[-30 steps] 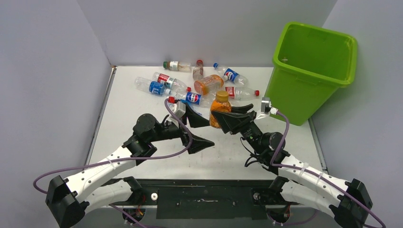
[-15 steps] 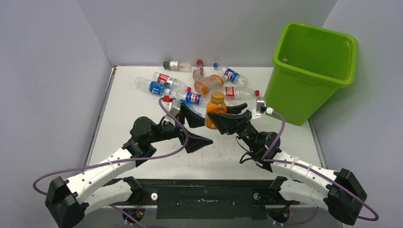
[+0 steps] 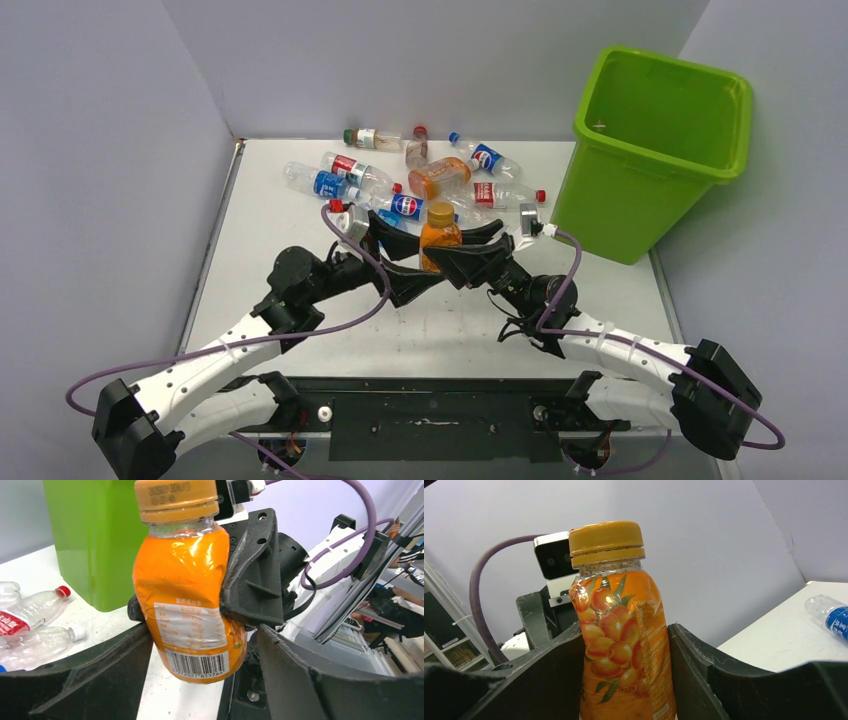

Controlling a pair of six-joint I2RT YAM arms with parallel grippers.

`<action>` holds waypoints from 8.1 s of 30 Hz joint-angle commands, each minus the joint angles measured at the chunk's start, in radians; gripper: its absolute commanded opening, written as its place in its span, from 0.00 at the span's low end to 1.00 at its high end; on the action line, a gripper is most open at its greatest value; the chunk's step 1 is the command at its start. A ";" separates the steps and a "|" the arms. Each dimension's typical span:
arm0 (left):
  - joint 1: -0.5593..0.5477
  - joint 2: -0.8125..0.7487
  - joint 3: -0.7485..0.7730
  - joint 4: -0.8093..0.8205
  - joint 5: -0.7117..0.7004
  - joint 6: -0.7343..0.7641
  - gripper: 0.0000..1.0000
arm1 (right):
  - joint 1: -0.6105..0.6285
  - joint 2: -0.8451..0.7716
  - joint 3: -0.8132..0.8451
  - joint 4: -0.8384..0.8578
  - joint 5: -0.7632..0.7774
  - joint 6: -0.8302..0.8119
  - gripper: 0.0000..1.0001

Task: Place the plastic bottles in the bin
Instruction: Pick up the plastic bottle at the center of the board, then place the plastic bottle in the trash bin, then pick up the plastic bottle at the center of the board.

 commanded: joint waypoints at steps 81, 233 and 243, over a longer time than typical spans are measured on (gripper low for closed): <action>-0.196 -0.157 -0.061 -0.176 -0.633 0.407 0.96 | -0.700 0.196 1.064 -0.765 1.057 -0.757 0.05; -0.288 -0.190 -0.097 -0.574 -0.292 1.101 0.96 | -0.027 -0.133 0.518 -1.922 -0.067 -0.665 0.05; -0.288 -0.193 -0.131 -0.462 -0.354 1.094 0.96 | 0.256 -0.056 0.564 -1.938 0.144 -0.623 0.05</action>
